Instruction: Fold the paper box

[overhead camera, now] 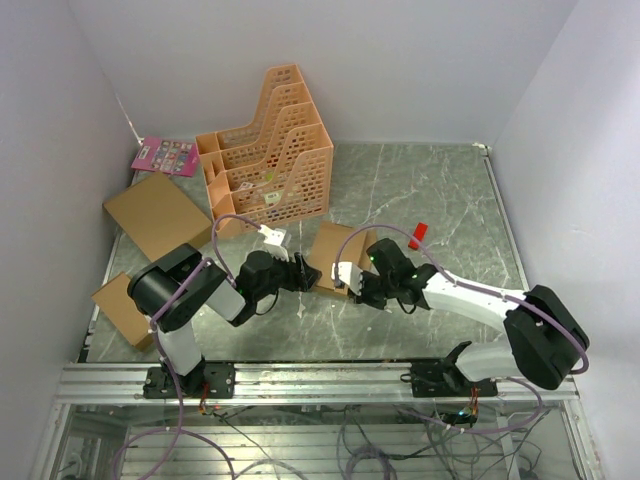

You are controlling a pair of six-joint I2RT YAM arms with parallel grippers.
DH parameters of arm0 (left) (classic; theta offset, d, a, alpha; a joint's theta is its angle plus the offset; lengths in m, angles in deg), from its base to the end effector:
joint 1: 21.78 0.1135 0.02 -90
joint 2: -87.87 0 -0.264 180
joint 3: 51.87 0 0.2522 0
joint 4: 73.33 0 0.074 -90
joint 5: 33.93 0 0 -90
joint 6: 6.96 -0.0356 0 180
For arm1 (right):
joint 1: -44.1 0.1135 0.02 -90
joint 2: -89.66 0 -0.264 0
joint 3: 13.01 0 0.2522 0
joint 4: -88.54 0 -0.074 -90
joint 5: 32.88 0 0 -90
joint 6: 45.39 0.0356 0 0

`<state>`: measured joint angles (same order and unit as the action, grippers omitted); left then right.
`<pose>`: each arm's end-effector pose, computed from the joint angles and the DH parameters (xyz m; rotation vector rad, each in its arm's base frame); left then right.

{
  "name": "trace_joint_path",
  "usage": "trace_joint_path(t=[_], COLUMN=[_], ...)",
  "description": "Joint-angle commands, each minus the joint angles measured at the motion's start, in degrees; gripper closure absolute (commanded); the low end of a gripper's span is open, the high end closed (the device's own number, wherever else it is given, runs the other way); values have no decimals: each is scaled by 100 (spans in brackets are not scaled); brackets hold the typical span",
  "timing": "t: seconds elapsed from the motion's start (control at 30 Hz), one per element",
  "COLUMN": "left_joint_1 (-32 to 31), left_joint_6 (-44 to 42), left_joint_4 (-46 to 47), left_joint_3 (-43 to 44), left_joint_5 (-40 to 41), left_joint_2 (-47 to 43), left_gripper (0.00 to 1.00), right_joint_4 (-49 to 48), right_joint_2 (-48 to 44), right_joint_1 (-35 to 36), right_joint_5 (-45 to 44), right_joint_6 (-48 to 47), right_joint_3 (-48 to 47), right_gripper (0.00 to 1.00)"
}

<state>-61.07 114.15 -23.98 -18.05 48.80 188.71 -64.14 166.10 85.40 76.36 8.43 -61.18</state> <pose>0.2079 -0.1759 0.1074 0.2342 1.9789 -0.9421 0.1733 0.1679 0.1619 -1.6801 1.8827 0.4615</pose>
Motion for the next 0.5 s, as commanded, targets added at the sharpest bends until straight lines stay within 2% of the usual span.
trace_joint_path(t=[0.0, 0.47], left_joint_1=[-45, -110], left_joint_6=[-52, -52], left_joint_4=[-159, -206], left_joint_3=[-107, -8], left_joint_5=[-61, -52], left_joint_2=[130, 305], left_gripper=[26, 27], right_joint_4=[248, 492], right_joint_2=[57, 546], right_joint_1=[-120, -161], right_joint_5=[218, 377], right_joint_6=[189, 403], right_joint_3=[-230, -609], right_gripper=[100, 100])
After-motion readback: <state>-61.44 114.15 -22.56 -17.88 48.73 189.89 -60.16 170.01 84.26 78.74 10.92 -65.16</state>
